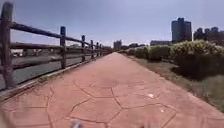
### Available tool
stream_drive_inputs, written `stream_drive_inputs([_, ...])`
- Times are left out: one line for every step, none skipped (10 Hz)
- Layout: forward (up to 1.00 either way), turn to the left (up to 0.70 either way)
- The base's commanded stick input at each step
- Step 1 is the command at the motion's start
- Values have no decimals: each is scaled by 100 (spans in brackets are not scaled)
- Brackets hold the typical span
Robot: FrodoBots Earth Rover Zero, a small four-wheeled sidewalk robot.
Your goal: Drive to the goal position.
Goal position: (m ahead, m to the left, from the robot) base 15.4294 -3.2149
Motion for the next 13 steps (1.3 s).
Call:
stream_drive_inputs([85,0])
stream_drive_inputs([85,0])
stream_drive_inputs([85,0])
stream_drive_inputs([85,0])
stream_drive_inputs([85,0])
stream_drive_inputs([85,0])
stream_drive_inputs([85,-9])
stream_drive_inputs([85,-34])
stream_drive_inputs([85,-29])
stream_drive_inputs([85,0])
stream_drive_inputs([85,0])
stream_drive_inputs([85,0])
stream_drive_inputs([85,0])
